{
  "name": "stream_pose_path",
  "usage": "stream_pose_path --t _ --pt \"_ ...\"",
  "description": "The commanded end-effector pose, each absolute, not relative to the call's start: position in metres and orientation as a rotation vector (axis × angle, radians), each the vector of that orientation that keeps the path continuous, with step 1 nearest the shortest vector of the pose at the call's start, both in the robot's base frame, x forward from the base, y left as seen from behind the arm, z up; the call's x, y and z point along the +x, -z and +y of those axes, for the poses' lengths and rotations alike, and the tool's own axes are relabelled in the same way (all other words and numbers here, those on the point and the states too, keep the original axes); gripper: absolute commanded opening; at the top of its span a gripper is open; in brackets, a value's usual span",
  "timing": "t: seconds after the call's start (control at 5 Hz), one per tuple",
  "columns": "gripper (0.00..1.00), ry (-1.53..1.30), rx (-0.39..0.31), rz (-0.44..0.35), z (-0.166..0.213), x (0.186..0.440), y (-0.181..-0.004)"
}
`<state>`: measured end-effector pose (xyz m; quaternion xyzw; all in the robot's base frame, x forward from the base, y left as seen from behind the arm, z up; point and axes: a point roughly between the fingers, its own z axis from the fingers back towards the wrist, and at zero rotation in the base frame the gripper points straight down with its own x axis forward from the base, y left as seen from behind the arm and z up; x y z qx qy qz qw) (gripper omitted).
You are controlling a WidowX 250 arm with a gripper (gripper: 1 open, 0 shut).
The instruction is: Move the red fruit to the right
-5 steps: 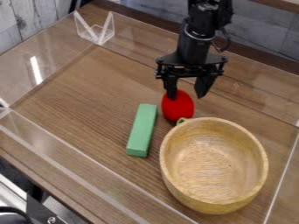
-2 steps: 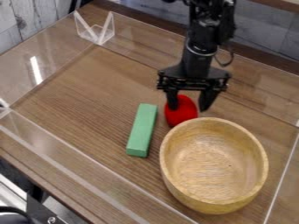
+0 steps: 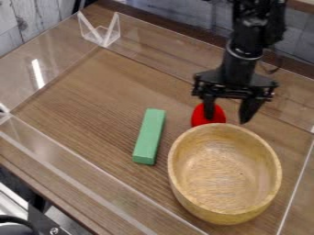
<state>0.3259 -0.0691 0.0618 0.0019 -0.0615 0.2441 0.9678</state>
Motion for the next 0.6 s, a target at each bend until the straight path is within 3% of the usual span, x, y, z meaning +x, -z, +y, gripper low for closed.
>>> stream_pose_path --t 0.0,0.4 --pt "0.0 -0.415 -0.043 -0.2 -0.092 0.332 -0.089" --pt "0.0 -0.607 -0.024 -0.207 -0.088 0.331 -0.079"
